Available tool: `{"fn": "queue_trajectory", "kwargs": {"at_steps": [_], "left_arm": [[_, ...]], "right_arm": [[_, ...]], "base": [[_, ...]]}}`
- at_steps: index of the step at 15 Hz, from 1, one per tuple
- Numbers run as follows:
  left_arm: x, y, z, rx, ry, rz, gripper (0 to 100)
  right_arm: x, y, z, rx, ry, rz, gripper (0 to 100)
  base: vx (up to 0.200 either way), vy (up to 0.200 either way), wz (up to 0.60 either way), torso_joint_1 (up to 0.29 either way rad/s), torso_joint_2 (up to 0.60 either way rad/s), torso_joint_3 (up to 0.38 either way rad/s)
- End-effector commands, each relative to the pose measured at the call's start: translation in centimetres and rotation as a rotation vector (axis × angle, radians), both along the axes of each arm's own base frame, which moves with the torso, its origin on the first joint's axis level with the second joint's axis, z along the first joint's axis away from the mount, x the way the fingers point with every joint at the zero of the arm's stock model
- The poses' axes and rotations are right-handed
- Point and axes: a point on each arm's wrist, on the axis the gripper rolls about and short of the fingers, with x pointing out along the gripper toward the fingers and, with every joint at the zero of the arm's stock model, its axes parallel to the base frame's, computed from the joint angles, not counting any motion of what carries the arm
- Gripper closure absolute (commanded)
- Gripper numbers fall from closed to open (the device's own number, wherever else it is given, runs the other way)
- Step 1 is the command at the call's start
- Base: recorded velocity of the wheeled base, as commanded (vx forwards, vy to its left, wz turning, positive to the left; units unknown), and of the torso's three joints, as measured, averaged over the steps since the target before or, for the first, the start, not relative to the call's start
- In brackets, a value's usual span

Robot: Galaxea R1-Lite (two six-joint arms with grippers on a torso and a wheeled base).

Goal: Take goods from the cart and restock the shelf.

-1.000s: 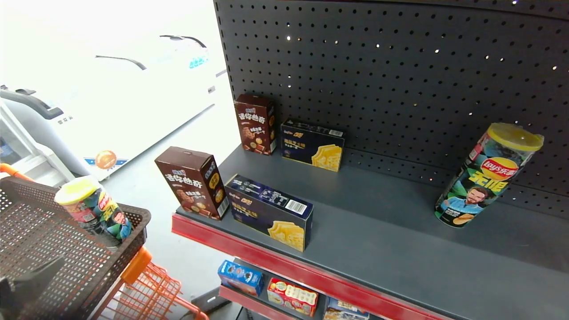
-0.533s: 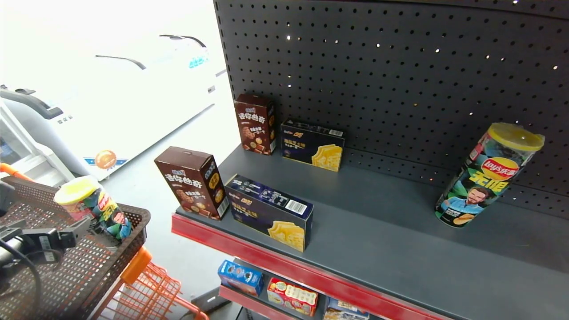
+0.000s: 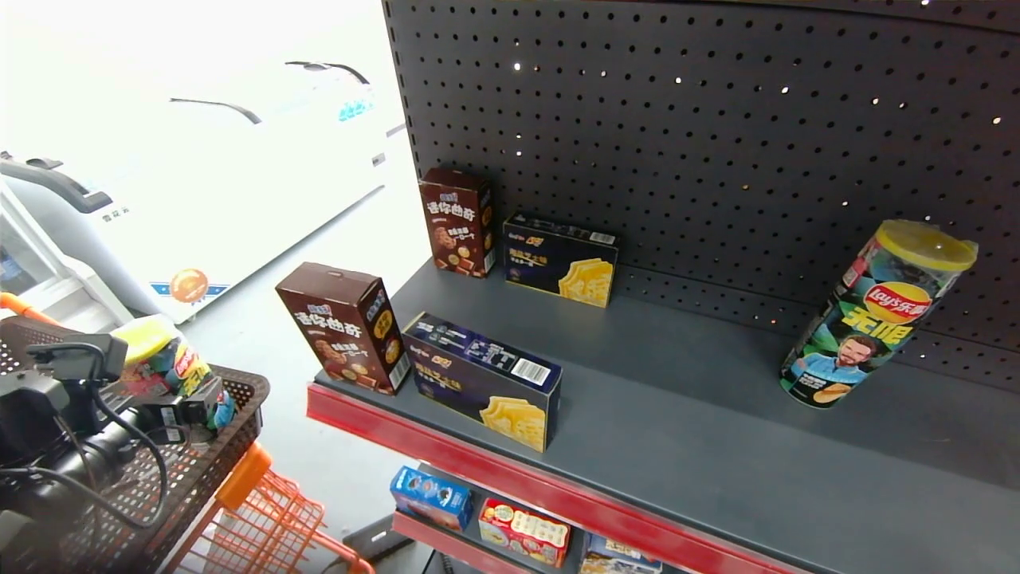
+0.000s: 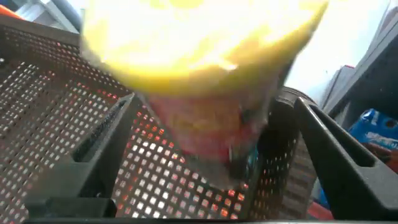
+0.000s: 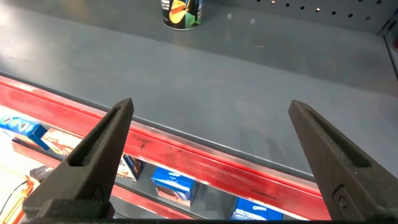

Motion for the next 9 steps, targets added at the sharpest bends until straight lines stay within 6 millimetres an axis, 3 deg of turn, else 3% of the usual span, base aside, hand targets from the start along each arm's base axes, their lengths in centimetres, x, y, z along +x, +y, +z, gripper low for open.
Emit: {"fn": "queue_trajectory", "kwargs": {"at_steps": [1, 6, 7, 9], "left_arm": [[2.6, 0.9, -2.3, -0.013, 0.03, -0.003, 0], [5.8, 1.4, -2.8, -0.007, -0.024, -0.02, 0], [6.4, 1.2, -2.3, -0.009, -0.057, -0.029, 100], [6.6, 1.0, -1.8, -0.007, -0.076, -0.038, 100]], "right_arm": [[0.0, 0.0, 0.0, 0.0, 0.0, 0.0, 0], [0.0, 0.0, 0.0, 0.0, 0.0, 0.0, 0], [0.0, 0.0, 0.0, 0.0, 0.0, 0.0, 0], [0.0, 0.0, 0.0, 0.0, 0.0, 0.0, 0]], "base": [[0.0, 0.0, 0.0, 0.0, 0.0, 0.0], [0.0, 0.0, 0.0, 0.0, 0.0, 0.0], [0.0, 0.0, 0.0, 0.0, 0.0, 0.0], [0.0, 0.0, 0.0, 0.0, 0.0, 0.0]]}}
